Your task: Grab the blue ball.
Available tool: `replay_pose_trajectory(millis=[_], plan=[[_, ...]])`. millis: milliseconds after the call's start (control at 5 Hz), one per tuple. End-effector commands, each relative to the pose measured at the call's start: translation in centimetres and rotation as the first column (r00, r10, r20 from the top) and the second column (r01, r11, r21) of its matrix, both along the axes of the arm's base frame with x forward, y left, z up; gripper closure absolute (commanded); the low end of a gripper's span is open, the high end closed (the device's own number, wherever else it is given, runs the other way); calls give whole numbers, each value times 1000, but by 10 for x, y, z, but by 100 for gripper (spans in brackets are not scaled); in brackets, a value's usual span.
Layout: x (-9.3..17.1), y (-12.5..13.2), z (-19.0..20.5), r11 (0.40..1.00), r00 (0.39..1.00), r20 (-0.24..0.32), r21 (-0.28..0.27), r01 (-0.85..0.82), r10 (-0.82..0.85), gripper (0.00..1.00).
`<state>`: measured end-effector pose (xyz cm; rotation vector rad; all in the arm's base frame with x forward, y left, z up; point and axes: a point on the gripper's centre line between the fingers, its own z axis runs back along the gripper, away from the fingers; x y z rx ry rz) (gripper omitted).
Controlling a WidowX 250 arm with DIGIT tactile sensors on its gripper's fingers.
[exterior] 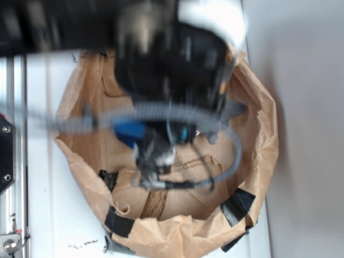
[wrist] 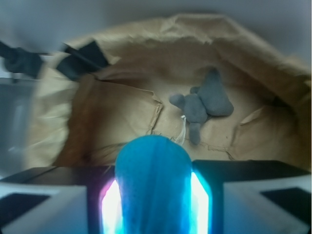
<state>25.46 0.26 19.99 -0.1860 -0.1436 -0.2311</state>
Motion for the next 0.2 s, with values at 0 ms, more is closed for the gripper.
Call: replay_pose_trajectory(millis=[0], plan=[[-9,1,31,972,979,149,170,-162,137,100]])
